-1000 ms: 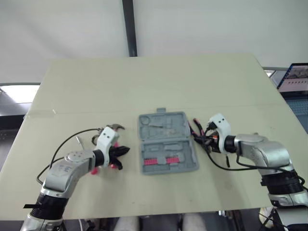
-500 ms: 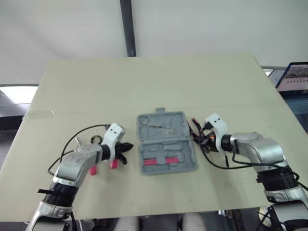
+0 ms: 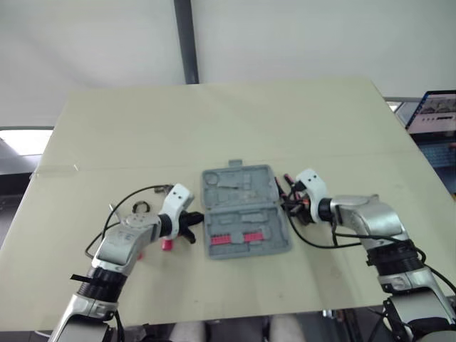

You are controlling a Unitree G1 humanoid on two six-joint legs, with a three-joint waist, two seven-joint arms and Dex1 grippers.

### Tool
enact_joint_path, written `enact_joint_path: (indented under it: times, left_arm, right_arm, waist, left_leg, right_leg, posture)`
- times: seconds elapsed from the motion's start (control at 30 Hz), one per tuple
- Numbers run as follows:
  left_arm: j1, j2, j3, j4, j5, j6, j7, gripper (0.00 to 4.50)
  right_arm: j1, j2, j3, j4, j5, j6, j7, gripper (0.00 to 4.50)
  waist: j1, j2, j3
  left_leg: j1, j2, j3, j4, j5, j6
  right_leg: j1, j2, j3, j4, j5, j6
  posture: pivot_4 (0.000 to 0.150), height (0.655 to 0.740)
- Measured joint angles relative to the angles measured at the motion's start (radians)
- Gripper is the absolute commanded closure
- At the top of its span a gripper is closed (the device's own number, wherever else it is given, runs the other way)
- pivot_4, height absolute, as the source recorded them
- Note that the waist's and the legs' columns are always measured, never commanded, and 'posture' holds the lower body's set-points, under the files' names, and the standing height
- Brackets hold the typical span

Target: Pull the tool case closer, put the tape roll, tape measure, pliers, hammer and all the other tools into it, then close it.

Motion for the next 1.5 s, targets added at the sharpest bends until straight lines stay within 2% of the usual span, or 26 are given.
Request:
enact_joint_path:
  times: [0.97, 1.17, 1.5]
  left_arm:
    - [0.027, -0.004, -0.009, -0.042, 0.037, 0.004, -0.019, 4.44]
    - [0.055, 0.002, -0.009, -0.094, 0.035, 0.043, -0.02, 4.44]
    - [0.175, 0.017, -0.015, -0.287, 0.013, 0.176, -0.02, 4.44]
  right_arm:
    - [-0.024, 0.029, 0.054, 0.066, -0.083, -0.121, 0.094, 4.5]
    - [0.009, 0.008, 0.061, -0.007, -0.08, -0.073, 0.116, 4.5]
    - [0.124, -0.058, 0.063, -0.215, -0.05, 0.054, 0.132, 4.5]
  waist:
    - [-0.003, -0.001, -0.001]
    - [-0.003, -0.001, -0.001]
    - [0.001, -0.001, -0.001]
  left_leg:
    - [0.001, 0.0, 0.0, 0.0, 0.0, 0.0]
    - [0.001, 0.0, 0.0, 0.0, 0.0, 0.0]
    - [0.001, 0.0, 0.0, 0.0, 0.0, 0.0]
  right_leg:
    - [0.0, 0.0, 0.0, 0.0, 0.0, 0.0]
    - [0.0, 0.0, 0.0, 0.001, 0.0, 0.0]
    - [0.001, 0.0, 0.0, 0.0, 0.0, 0.0]
  posture:
    - [0.15, 0.736]
    - [0.15, 0.736]
    - [0.15, 0.736]
